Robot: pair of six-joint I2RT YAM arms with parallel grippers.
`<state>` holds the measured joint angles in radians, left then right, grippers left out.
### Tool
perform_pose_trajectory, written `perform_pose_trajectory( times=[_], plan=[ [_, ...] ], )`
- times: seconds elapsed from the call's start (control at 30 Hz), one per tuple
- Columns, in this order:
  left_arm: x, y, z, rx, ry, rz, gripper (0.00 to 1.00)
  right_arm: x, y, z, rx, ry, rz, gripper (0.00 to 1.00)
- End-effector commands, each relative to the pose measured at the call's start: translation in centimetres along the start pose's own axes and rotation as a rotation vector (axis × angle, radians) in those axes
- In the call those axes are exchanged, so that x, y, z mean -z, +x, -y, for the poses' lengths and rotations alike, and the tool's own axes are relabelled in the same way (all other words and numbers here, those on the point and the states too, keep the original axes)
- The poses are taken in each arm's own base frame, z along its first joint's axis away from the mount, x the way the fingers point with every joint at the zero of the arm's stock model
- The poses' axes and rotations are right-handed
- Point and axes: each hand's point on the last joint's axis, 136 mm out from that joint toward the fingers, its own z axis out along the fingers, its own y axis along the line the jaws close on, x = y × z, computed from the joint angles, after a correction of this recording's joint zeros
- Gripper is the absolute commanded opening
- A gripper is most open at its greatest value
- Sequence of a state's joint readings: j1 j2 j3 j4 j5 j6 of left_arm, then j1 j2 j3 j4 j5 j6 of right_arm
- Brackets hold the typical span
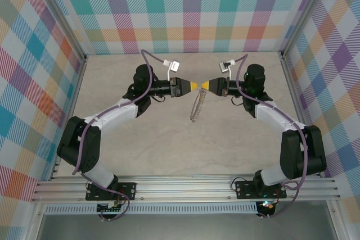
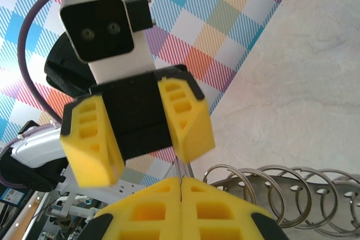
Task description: Put the keys on the keyring
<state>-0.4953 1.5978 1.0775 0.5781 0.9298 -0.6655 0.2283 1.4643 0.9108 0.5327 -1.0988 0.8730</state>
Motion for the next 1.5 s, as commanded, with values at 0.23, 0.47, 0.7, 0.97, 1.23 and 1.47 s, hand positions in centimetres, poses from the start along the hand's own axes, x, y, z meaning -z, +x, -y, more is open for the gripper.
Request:
perform_pose_trajectory(
  times=[0.23, 0.47, 0.7, 0.97, 1.23, 1.47],
  plan=[
    [0.8, -0.7, 0.9, -0.037, 0.039, -0.001, 0.43, 0.2, -0.3, -3.6, 0.111, -0.102, -0.091, 0.00],
    [0.2, -0.2, 1.6, -0.043, 0.067, -0.027, 0.41, -0.1, -0.8, -3.4, 0.101, -0.113, -0.085, 0.00],
    [-0.8, 0.3, 1.7, -0.035, 0.085, -0.060, 0.40, -0.5, -1.0, -3.6, 0.104, -0.117, -0.083, 0.00],
    [-1.1, 0.4, 1.7, -0.036, 0.086, -0.068, 0.40, -0.7, -0.8, -3.4, 0.101, -0.117, -0.085, 0.00],
    [-1.5, 0.6, 2.1, -0.043, 0.101, -0.083, 0.37, -1.1, -0.8, -3.2, 0.098, -0.116, -0.084, 0.00],
    [-1.5, 0.8, 2.2, -0.047, 0.105, -0.091, 0.27, -1.1, -0.9, -3.0, 0.096, -0.108, -0.078, 0.00]
  ],
)
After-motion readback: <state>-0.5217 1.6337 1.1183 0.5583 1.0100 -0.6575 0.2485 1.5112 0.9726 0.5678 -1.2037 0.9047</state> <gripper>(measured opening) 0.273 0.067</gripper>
